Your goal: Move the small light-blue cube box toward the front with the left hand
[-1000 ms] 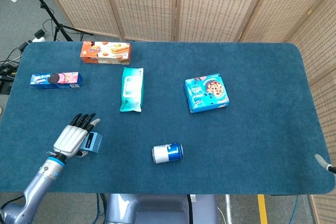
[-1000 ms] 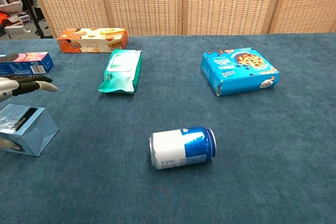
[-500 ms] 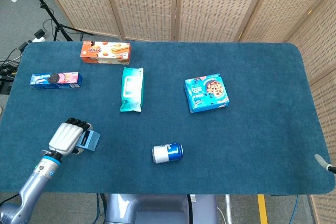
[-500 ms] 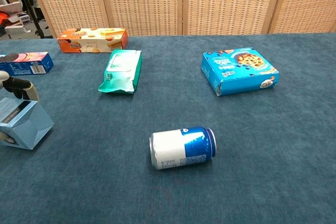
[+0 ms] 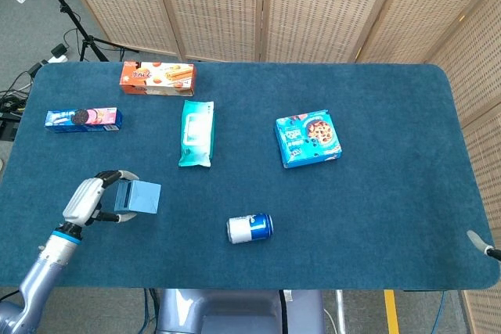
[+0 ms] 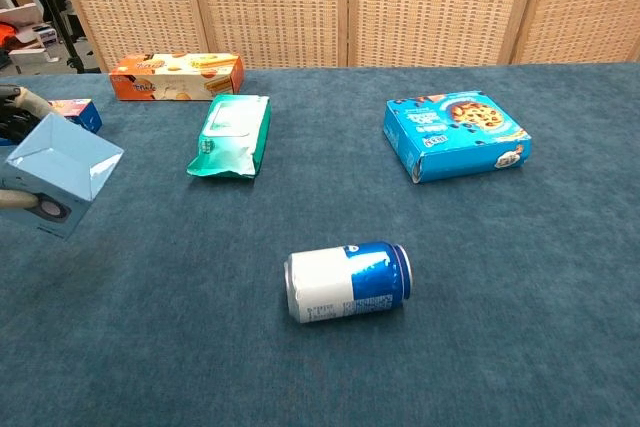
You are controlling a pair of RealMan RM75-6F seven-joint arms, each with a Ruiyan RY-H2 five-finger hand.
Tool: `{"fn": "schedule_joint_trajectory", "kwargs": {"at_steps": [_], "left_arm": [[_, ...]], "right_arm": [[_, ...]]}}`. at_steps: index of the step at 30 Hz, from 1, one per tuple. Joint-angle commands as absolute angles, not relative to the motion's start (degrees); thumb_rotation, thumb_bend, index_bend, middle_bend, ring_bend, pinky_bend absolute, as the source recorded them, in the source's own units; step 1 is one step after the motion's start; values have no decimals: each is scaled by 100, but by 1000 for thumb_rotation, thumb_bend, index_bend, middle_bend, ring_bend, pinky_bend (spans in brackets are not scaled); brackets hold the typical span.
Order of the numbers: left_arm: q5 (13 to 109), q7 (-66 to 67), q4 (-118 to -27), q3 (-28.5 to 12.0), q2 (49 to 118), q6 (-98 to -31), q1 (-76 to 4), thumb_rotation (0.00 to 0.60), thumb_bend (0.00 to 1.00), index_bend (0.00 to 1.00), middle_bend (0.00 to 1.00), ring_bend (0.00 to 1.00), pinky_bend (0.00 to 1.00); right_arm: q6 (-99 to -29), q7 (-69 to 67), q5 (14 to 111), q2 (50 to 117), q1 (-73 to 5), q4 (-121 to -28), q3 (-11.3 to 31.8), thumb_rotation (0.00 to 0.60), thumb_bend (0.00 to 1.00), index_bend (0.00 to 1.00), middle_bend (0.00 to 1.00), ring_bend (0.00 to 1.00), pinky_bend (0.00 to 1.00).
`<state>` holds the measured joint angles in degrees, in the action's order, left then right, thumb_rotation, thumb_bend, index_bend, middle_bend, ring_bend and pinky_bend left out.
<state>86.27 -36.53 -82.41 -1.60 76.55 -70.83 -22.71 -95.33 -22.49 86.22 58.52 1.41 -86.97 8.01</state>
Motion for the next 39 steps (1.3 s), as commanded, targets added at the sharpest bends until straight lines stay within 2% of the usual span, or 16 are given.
{"fn": "schedule_joint_trajectory", "kwargs": {"at_steps": [1,9,16,25,27,29,31,32,33,34,36,39], "left_arm": [[9207,-7272,-6814,43,8162,-7495,-2126,600,168,489,444,321,272],[9445,-9309,-5267,317,8922,-7460,-2209,600,210,489,445,322,271],[9459,-9562,-4556,439,9345,-7354,-2238,600,203,489,445,321,271],[9358,-9196,-4267,531,9533,-7037,-2255,600,177,489,440,315,272],[9379,-8810,-4186,593,9547,-6896,-2287,600,176,489,397,246,242],[9389,-8565,-4205,621,9541,-6848,-2300,600,173,488,276,106,132],[9413,-8349,-4258,648,9520,-6860,-2302,600,160,407,73,7,14],[9407,-8245,-4293,633,9513,-6911,-2292,600,153,349,29,0,1],[9416,-8148,-4316,623,9506,-6992,-2274,600,138,249,0,0,0],[9420,-8037,-4360,609,9494,-7092,-2245,600,123,165,0,0,0],[9441,-7890,-4420,597,9470,-7240,-2212,600,106,89,0,0,0],[9480,-7560,-4529,562,9412,-7533,-2147,600,101,67,0,0,0]], "right_arm": [[-9532,-2229,8629,5855,137,-8705,798,600,0,0,0,0,0],[-9515,-2138,8644,5873,123,-8727,788,600,0,0,0,0,0],[-9490,-2164,8599,5871,118,-8715,806,600,0,0,0,0,0],[-9487,-2181,8598,5868,118,-8719,807,600,0,0,0,0,0],[-9490,-2188,8600,5866,119,-8721,808,600,0,0,0,0,0],[-9494,-2194,8598,5865,122,-8721,809,600,0,0,0,0,0],[-9502,-2198,8595,5864,127,-8719,811,600,0,0,0,0,0],[-9506,-2203,8594,5864,129,-8719,813,600,0,0,0,0,0],[-9508,-2207,8591,5863,130,-8717,814,600,0,0,0,0,0],[-9509,-2209,8588,5864,131,-8714,817,600,0,0,0,0,0],[-9510,-2211,8588,5865,130,-8711,819,600,0,0,0,0,0],[-9507,-2212,8593,5862,128,-8711,817,600,0,0,0,0,0]]}}
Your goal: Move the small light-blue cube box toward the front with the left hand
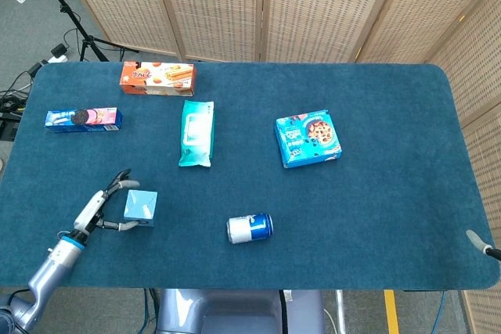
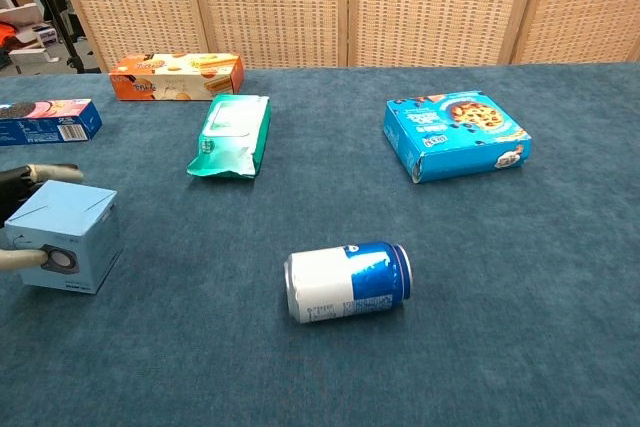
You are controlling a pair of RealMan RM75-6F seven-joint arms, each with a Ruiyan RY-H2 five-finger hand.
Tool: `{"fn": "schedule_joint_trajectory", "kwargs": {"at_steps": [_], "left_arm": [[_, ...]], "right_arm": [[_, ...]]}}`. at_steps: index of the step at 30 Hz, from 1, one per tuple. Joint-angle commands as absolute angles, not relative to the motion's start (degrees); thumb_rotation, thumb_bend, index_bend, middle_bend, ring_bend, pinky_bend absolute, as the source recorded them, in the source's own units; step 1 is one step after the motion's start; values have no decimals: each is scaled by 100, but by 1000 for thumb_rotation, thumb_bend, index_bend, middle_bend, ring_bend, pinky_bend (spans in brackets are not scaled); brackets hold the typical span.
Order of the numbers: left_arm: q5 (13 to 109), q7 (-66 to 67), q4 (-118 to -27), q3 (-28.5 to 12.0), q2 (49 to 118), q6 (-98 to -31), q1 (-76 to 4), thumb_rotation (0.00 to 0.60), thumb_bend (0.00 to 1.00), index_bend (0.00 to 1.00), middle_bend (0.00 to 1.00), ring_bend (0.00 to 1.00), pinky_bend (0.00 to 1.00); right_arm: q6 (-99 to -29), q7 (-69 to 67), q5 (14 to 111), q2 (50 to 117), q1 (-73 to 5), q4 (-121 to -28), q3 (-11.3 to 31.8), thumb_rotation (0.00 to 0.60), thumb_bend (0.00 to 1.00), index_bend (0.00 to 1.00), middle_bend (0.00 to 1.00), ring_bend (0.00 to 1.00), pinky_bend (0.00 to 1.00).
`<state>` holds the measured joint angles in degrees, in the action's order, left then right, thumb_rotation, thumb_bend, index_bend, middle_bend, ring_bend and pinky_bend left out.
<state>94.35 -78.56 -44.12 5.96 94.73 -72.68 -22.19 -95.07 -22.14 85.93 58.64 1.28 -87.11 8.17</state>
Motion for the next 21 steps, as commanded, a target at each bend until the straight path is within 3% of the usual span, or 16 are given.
{"fn": "schedule_joint_trajectory", "kwargs": {"at_steps": [1,13,17,21], "left_arm": [[9491,-7434,-4565,553,9393,-7622,-2122,600,101,67,0,0,0],[9668,-5399,-5625,364,8607,-9005,-1732,600,86,67,0,0,0],[9539,-3929,-6638,270,7903,-9066,-1618,600,82,63,0,0,0],[8846,-1463,-8169,50,6987,-8828,-1394,600,93,7,0,0,0]], "right_arm": [[-9508,-2210,8592,5861,129,-8712,817,600,0,0,0,0,0],[-9561,-2258,8618,5847,155,-8712,816,600,0,0,0,0,0],[-9571,-2233,8636,5853,156,-8719,809,600,0,0,0,0,0],[-9576,-2165,8663,5863,152,-8745,798,600,0,0,0,0,0]]}}
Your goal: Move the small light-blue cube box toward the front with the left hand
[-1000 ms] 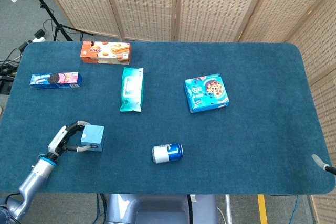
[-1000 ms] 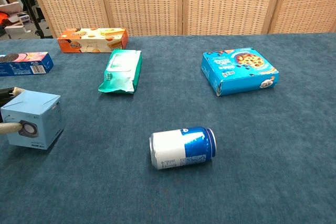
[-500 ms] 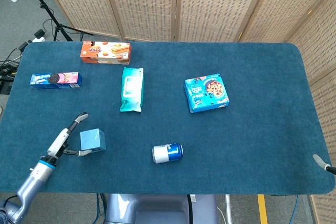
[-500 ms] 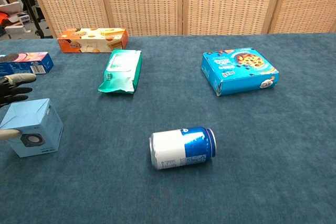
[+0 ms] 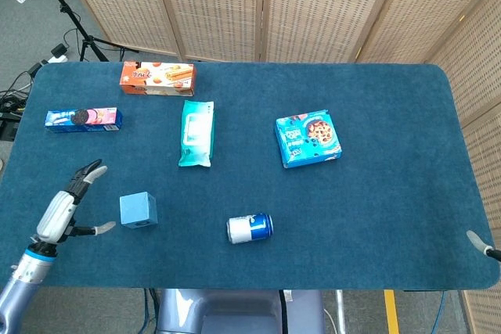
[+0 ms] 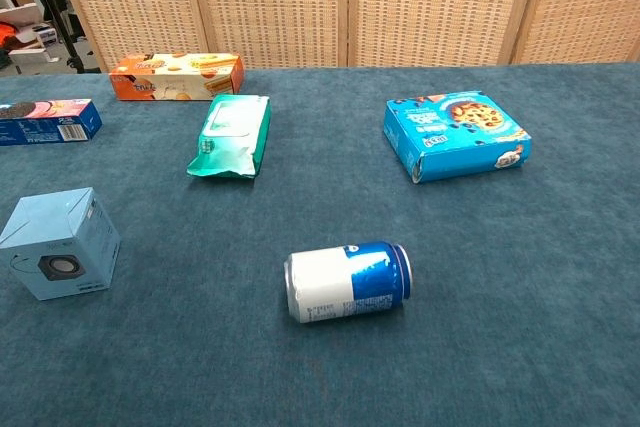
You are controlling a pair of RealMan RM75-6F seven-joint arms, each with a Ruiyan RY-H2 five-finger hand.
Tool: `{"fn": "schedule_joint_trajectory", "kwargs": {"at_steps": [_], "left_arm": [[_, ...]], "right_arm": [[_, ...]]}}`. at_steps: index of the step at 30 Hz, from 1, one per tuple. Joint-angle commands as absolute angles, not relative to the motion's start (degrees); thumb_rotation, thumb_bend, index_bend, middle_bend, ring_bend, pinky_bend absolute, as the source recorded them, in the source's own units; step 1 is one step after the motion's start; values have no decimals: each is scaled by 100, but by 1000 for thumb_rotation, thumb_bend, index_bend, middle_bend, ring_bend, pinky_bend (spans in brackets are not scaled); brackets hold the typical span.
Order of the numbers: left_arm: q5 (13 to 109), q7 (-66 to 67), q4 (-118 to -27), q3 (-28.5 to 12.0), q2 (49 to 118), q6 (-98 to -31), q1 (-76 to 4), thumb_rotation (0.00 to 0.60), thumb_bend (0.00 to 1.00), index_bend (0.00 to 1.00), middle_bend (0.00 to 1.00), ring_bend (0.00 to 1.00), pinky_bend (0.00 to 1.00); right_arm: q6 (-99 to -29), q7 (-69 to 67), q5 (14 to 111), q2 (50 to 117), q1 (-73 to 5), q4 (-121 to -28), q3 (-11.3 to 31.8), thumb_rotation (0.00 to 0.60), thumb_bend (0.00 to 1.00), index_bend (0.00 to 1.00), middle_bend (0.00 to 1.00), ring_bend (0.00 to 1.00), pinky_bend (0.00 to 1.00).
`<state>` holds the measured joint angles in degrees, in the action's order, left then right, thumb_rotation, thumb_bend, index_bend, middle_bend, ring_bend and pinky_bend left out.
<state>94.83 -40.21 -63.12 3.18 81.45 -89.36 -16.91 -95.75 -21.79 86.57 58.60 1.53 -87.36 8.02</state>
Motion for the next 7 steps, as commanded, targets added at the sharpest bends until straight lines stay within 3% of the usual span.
{"fn": "schedule_joint_trajectory", "kwargs": {"at_steps": [1,7], "left_arm": [[8725,-1062,-8541,-1,6811,-8838,-1349,600,93,0,0,0,0],[8504,-554,-8940,-49,6486,-8924,-1139,600,95,0,0,0,0]], "right_arm": [[-9578,-2148,8670,5865,150,-8753,796,600,0,0,0,0,0],[-9565,-2100,8656,5875,145,-8759,797,600,0,0,0,0,0]]}}
